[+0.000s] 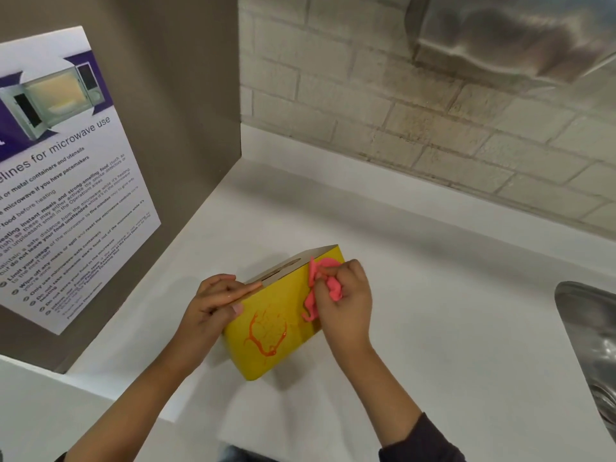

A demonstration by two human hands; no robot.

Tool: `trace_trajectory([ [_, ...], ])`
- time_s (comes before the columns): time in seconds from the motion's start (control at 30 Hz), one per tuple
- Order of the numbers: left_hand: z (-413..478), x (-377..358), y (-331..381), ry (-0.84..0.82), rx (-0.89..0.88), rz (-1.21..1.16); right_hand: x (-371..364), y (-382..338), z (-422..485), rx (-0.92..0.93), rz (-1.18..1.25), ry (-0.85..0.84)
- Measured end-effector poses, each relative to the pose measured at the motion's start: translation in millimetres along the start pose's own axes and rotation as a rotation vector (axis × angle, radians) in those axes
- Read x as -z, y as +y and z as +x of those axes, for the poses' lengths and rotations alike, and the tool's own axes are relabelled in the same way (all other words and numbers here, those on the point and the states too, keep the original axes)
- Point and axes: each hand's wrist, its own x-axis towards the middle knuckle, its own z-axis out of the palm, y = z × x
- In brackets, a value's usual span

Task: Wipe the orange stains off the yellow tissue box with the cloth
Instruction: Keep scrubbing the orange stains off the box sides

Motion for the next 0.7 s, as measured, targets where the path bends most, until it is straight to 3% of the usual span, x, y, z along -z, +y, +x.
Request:
trace_trajectory([
  [0.17,2.3,1.4,0.4,0.013,0.031,-0.025,-5.5,1.8,-29.4,0.206,-0.073,-0.139],
  [0.43,-1.1,-2.3,3.8,0.01,-0.004,-0.021,-0.2,-5.0,-10.9,0.005,0.111,0.017],
  [0.6,-0.2,-2.0,4.8,0.018,0.011,-0.017,-13.4,-6.7,-31.5,0.109,0.005,-0.102],
  [0.7,-1.9,-2.3,6.2,-0.004,0.003,-0.003,1.0,-0.5,-28.3,0.08,0.054,-0.158],
])
